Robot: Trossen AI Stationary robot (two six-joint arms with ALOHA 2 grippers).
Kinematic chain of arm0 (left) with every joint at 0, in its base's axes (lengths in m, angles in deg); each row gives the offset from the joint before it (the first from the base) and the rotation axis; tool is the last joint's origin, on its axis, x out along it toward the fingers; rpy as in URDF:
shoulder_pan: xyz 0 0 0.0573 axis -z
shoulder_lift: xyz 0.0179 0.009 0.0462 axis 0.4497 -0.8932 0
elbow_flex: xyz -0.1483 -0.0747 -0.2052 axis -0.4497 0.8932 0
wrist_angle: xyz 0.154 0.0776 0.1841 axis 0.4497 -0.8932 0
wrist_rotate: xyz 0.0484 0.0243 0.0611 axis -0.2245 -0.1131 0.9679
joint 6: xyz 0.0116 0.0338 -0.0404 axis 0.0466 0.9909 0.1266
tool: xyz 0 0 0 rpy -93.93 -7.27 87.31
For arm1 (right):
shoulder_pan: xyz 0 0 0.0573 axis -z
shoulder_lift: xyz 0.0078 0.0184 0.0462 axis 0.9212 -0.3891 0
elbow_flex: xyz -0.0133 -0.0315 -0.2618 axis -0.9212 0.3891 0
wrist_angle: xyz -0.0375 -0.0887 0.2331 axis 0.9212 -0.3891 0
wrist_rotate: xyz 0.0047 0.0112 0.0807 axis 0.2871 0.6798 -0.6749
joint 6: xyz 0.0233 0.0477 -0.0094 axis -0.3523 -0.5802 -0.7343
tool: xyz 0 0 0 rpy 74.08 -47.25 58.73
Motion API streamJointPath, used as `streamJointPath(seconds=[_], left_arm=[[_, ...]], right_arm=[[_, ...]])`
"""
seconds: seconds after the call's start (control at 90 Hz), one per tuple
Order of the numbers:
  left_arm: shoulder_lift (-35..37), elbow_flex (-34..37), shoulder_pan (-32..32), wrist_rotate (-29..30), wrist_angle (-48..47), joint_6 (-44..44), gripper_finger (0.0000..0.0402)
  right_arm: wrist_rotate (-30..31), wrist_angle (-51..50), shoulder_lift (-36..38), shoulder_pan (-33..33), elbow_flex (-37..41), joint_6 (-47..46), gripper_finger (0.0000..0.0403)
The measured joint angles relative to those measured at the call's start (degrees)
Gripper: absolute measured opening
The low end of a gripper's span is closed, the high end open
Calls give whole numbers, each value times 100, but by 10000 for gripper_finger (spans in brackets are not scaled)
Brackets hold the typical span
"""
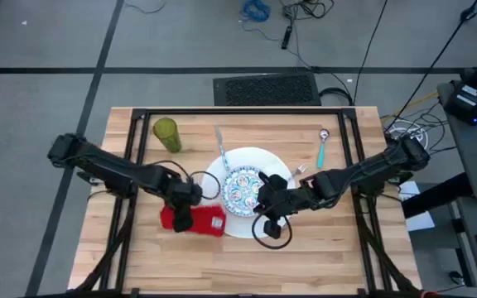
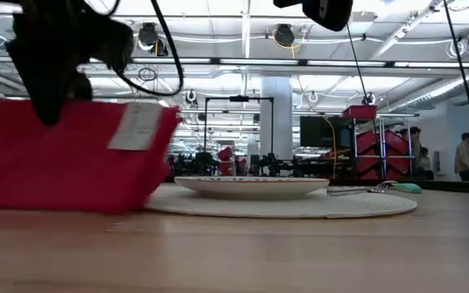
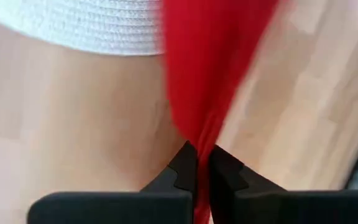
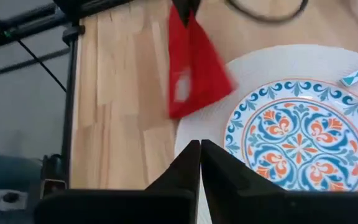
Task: Set table place
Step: Put the red table napkin to the left of the blue patterned plate on the white tablemat
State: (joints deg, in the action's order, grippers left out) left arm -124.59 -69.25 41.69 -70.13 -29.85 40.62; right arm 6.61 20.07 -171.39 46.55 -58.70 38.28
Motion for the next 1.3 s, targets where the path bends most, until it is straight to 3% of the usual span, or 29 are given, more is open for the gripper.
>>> streamJointPath(seconds=[0.211, 0.511, 0.689, 0.744, 0.844, 1.056, 1.189, 1.3], left_arm=[[590, 0, 7, 741, -210, -1615, 0], [792, 153, 133, 2619, -311, -3840, 0], [937, 151, 118, 4299, 481, -4129, 0], [964, 149, 129, 4570, 733, -4095, 0], [846, 262, 197, 4482, 720, -4120, 0], [574, 1388, 408, 3706, 870, -5361, 0], [574, 2048, 483, 3289, 1624, -6055, 0], [580, 2333, 509, 2962, 2389, -6085, 0]], right_arm=[[-3, -221, 0, 103, 0, 423, 0], [-1, -700, 0, 187, 0, 988, 0], [-14, -866, -2, 232, 0, 1283, 0], [-14, -866, -2, 289, 0, 1294, 0], [-12, -865, -2, 394, 0, 1225, 0], [-25, -932, -2, 517, 0, 1132, 0], [-29, -947, -2, 517, 0, 1116, 0], [-31, -956, -2, 517, 0, 1084, 0]])
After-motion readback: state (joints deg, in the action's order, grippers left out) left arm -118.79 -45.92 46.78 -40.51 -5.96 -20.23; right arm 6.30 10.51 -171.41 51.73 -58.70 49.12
